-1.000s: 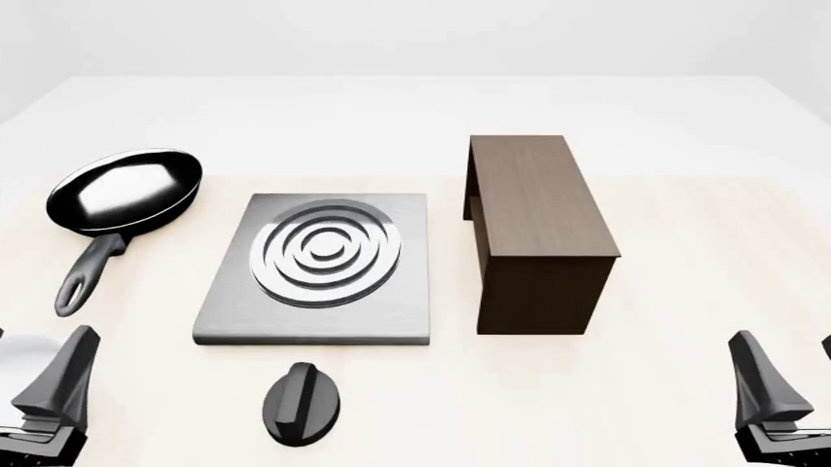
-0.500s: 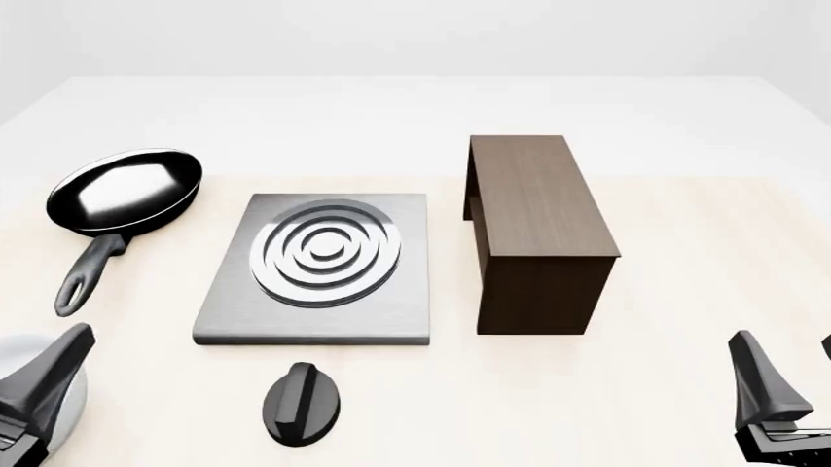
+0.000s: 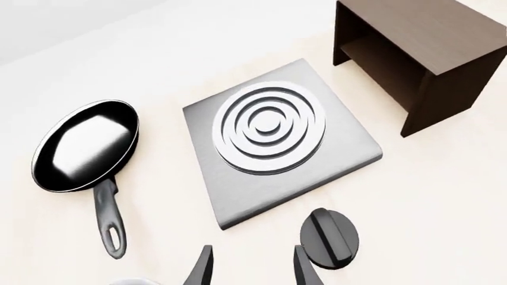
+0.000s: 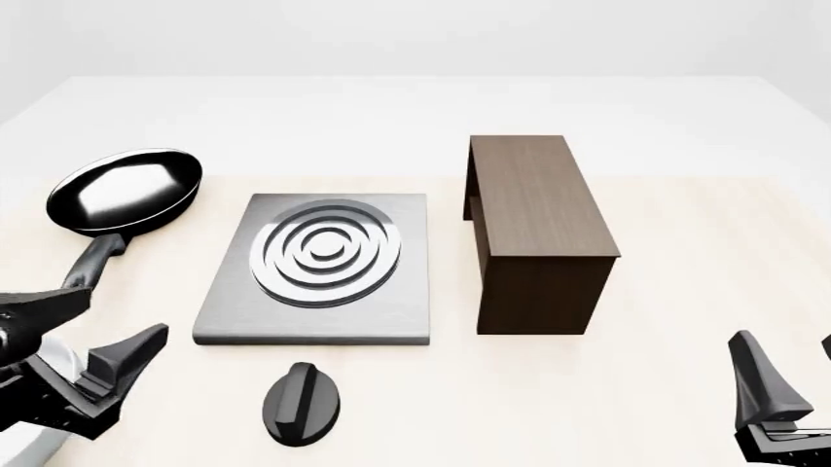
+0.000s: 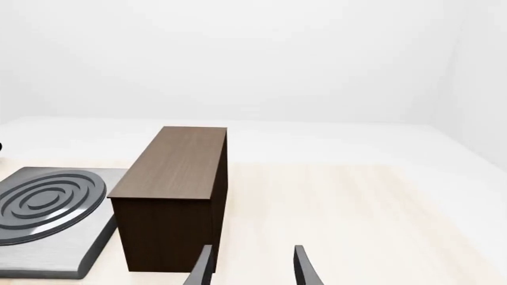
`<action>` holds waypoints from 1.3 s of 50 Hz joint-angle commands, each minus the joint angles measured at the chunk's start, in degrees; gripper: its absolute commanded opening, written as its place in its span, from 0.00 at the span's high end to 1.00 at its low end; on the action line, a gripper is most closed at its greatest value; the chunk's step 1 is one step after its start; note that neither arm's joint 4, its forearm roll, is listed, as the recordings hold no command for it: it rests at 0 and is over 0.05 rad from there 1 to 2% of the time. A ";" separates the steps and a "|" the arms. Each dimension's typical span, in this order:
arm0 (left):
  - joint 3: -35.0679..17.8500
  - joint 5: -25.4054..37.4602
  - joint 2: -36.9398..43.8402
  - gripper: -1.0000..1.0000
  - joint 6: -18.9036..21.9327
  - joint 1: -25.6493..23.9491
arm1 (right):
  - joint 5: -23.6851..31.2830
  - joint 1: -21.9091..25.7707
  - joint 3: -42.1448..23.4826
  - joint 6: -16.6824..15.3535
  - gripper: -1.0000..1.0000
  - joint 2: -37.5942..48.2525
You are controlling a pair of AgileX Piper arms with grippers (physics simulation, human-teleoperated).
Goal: Turn on the stove.
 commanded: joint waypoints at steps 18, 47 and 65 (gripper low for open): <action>2.22 -5.50 16.55 0.00 -5.20 -2.79 | 0.00 0.00 0.00 0.00 0.00 0.00; 8.64 -16.34 27.58 0.00 -5.21 -3.14 | 0.00 0.01 0.00 0.00 0.00 0.00; 9.99 -21.08 31.40 0.00 -3.68 -2.02 | 0.00 0.01 0.00 0.00 0.00 0.00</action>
